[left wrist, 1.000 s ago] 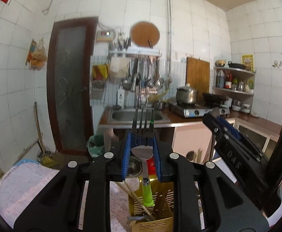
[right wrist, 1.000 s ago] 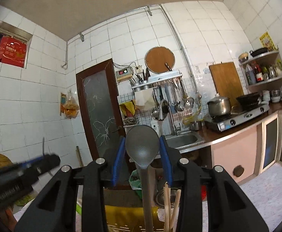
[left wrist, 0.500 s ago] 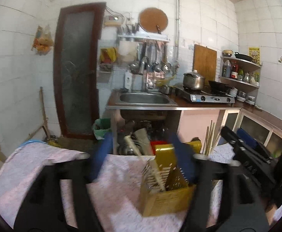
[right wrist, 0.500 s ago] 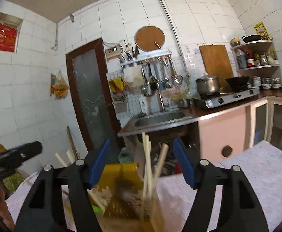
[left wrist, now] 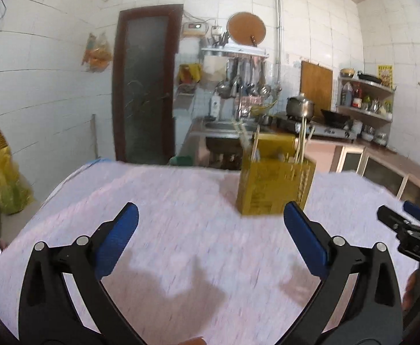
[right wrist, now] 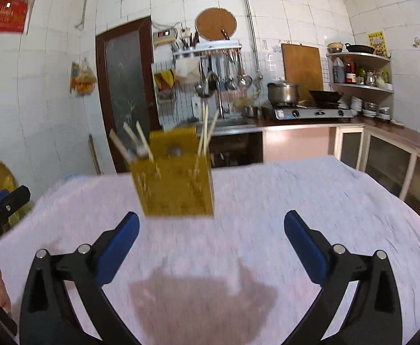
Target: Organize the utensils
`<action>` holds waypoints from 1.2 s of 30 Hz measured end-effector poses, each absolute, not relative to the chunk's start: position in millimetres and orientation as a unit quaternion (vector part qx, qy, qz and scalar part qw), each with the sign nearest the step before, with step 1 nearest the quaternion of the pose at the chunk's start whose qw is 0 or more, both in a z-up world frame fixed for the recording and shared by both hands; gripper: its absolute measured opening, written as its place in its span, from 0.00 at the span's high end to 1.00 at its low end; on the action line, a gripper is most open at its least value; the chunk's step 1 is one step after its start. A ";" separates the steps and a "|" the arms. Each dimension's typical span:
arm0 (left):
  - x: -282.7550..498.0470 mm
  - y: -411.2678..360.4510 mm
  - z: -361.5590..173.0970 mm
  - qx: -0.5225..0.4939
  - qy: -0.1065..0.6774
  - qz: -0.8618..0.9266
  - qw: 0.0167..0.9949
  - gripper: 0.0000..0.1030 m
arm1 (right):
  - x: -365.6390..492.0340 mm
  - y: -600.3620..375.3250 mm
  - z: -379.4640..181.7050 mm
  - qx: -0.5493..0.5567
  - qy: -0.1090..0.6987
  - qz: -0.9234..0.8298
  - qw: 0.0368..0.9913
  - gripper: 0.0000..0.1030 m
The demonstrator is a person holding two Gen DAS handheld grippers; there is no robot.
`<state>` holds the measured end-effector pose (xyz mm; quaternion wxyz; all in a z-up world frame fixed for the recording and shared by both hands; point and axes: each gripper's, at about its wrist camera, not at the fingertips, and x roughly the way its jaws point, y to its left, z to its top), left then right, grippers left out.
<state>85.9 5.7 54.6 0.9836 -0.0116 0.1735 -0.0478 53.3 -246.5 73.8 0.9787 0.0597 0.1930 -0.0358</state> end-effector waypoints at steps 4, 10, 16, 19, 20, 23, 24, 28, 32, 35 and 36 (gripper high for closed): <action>57.0 5.0 32.1 0.005 0.169 -0.036 0.985 0.05 | 23.6 -234.9 60.8 0.051 0.189 -0.035 0.980 0.04; 37.0 1.1 11.7 0.023 0.149 -0.026 0.988 0.05 | 10.4 -230.4 46.1 0.047 0.177 -0.044 0.982 0.04; 28.7 2.4 4.1 0.025 0.137 -0.026 0.990 0.05 | -3.4 -225.7 43.2 0.031 0.155 -0.053 0.986 0.04; 28.5 4.8 3.5 0.022 0.135 -0.027 0.990 0.05 | -6.0 -224.3 44.4 0.026 0.149 -0.062 0.987 0.04; 28.5 5.6 4.1 0.021 0.134 -0.028 0.990 0.05 | -7.3 -224.0 44.5 0.025 0.148 -0.064 0.987 0.04; 27.6 8.1 3.3 0.016 0.133 -0.028 0.991 0.05 | -10.8 -223.1 45.6 0.020 0.142 -0.071 0.987 0.04; 27.7 9.0 3.2 0.015 0.133 -0.028 0.991 0.05 | -10.8 -223.8 46.2 0.019 0.141 -0.072 0.987 0.04; 25.4 9.6 3.7 0.016 0.128 -0.027 0.991 0.05 | -13.3 -223.9 46.8 0.014 0.139 -0.078 0.987 0.04; 23.3 9.0 4.2 0.018 0.124 -0.025 0.992 0.05 | -14.3 -224.5 47.7 0.011 0.137 -0.078 0.987 0.04; 21.8 9.0 4.6 0.018 0.121 -0.024 0.992 0.05 | -14.3 -225.7 48.4 0.011 0.135 -0.079 0.988 0.04; 20.9 8.8 4.8 0.018 0.119 -0.024 0.992 0.05 | -14.7 -226.1 48.9 0.011 0.134 -0.081 0.988 0.04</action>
